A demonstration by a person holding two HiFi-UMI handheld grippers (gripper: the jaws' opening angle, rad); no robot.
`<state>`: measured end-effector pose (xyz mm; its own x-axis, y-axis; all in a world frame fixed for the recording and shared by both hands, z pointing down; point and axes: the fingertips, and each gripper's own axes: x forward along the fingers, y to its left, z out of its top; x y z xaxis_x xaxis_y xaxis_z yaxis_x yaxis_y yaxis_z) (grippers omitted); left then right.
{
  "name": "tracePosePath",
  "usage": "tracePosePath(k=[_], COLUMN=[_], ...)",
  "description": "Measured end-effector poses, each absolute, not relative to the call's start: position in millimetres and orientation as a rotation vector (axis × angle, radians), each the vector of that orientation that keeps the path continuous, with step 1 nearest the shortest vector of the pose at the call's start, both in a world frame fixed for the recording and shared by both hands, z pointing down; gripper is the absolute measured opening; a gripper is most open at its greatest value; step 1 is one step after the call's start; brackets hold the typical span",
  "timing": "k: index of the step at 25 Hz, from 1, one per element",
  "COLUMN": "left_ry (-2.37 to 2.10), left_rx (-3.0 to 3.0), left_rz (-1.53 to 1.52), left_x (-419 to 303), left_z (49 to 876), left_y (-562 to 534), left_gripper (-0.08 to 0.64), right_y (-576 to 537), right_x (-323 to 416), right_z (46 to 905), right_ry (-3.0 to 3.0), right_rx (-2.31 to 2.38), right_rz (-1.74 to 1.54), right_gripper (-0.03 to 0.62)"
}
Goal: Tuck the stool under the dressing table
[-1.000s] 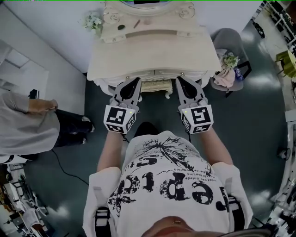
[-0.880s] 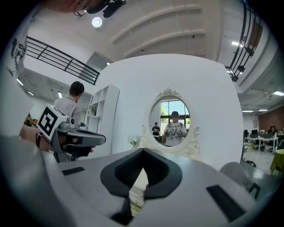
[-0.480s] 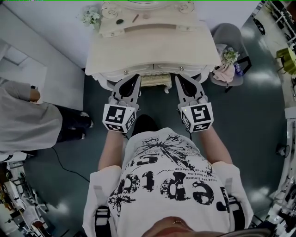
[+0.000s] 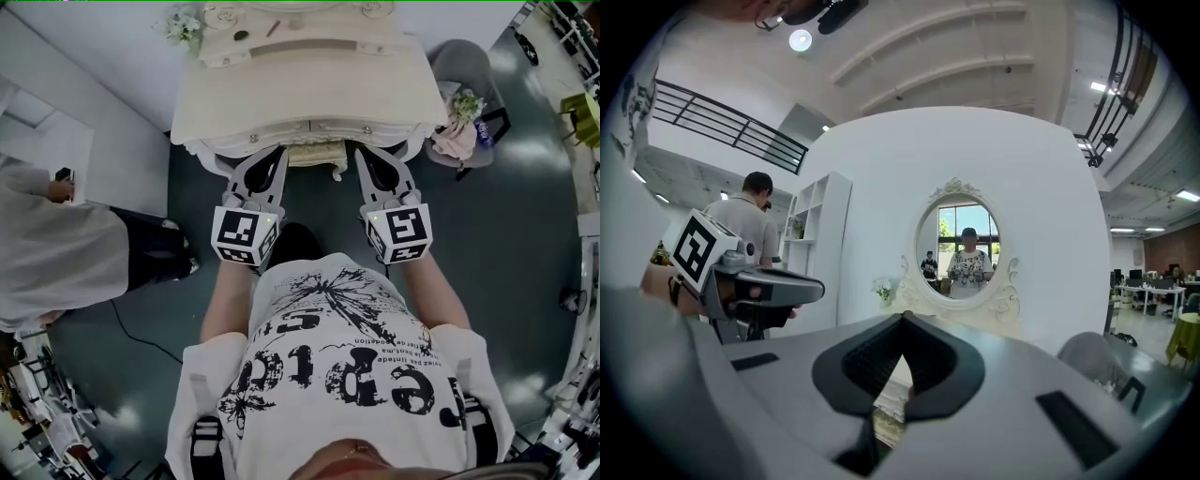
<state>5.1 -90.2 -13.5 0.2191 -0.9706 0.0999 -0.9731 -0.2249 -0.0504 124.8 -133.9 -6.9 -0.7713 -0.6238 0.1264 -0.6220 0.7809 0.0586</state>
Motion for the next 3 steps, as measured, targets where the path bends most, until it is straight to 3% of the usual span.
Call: tracePosePath(k=[3], left_ry=[-1.945], left_rx=[2.422], left_rz=[0.175], left_x=[7.0], left_z=[-6.9], left_y=[-87.3], left_gripper=[0.02], right_y=[-130.4], right_x=[126.8], right_z=[-1.9], right_ry=[-2.833], right_rx=[0.992], right_rz=[-0.023], right_gripper=[0.017])
